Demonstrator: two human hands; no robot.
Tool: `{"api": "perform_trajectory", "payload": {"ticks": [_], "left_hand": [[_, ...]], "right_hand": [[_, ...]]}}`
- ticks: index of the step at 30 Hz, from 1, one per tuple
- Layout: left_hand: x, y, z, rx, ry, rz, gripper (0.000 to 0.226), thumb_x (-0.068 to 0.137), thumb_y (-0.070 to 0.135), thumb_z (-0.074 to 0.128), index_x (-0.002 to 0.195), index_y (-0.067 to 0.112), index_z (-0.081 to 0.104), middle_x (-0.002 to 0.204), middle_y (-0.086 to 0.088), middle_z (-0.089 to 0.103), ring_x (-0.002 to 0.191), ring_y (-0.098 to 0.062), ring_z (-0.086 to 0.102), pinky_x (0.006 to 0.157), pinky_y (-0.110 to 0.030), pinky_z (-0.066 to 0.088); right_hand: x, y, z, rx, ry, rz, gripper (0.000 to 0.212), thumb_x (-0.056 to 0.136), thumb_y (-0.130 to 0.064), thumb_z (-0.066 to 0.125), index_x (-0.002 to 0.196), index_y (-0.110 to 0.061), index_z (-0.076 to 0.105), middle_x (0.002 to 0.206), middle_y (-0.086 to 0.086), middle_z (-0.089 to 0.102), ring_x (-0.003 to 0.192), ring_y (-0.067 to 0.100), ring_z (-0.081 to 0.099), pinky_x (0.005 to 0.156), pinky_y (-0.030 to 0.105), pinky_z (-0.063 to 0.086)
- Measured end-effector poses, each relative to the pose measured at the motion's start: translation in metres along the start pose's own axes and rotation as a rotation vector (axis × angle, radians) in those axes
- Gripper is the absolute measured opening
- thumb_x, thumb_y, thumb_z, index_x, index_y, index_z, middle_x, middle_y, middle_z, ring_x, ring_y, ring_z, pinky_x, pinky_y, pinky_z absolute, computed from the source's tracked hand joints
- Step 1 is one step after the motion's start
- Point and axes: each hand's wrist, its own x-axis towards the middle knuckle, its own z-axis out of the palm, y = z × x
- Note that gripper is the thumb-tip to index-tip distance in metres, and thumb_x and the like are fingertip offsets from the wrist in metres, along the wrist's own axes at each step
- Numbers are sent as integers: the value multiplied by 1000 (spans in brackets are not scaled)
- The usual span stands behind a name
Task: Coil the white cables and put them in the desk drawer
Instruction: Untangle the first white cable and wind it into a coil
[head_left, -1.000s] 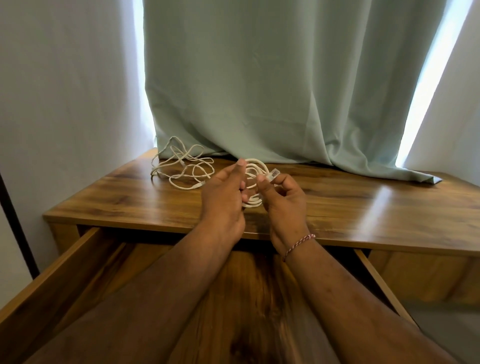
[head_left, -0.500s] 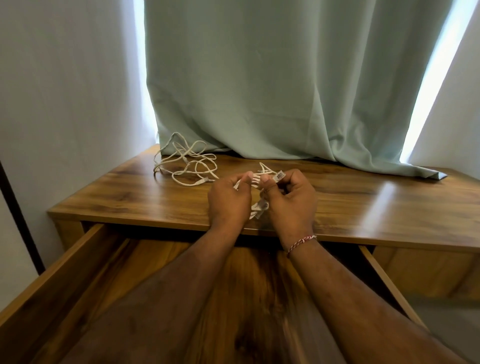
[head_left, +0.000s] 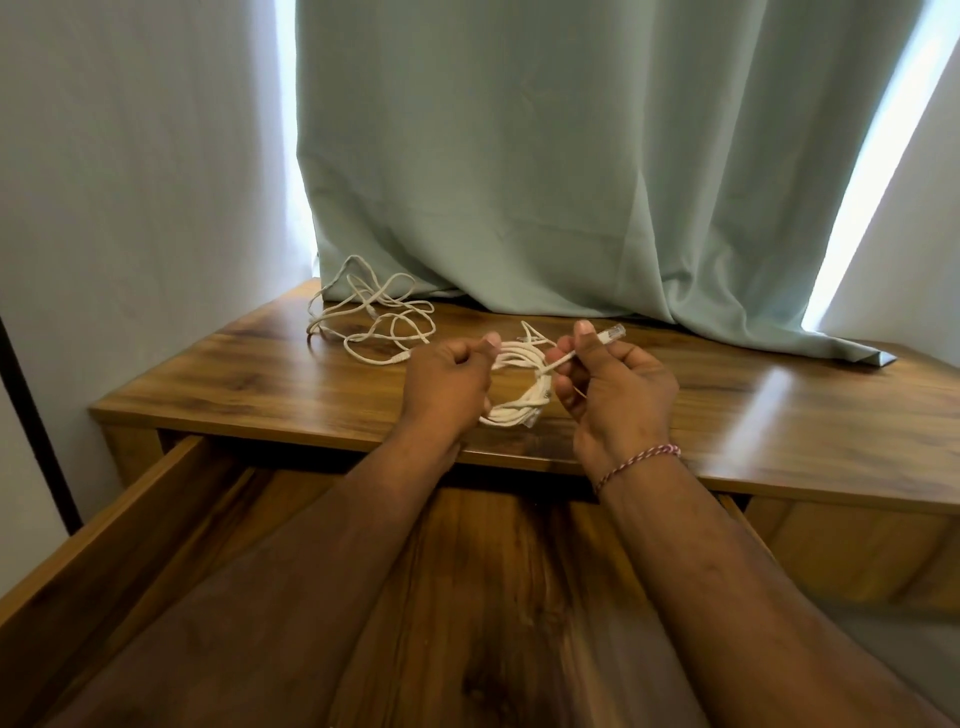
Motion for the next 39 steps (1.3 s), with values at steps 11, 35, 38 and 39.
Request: {"api": "perform_trajectory", "payload": {"ticks": [11,35,38,39], "left_hand": [[-30,-8,14,101,-173,48,29,103,31,61,88,8,69,53,1,55,41,-15,56,55,-29,48],[-8,-20,4,27,13,30,38,108,42,48,93,14,69,72,-27,68,43,-18,53,61,-43,51],[-8,-18,2,51,12,53,36,108,40,49,95,12,69,64,-8,71,42,-12,54,57,-35,50],[-8,-18,1,60,4,58,36,107,40,49,96,12,69,61,-4,69,42,-11,53,56,-34,49]], "right_hand": [[32,15,-19,-577,-33,-179,17,102,-21,64,94,-13,76,65,-4,63,53,5,57,55,25,48],[26,25,-21,-977,-496,-627,19,97,-9,64,106,-22,75,103,-12,74,95,2,66,77,10,46],[25,25,-21,-1001,-495,-628,21,95,-6,64,96,-26,71,101,-12,68,92,2,61,75,8,42],[25,25,-21,-1001,-497,-634,24,95,-5,64,94,-29,70,99,-13,66,91,-1,60,73,4,40]]}}
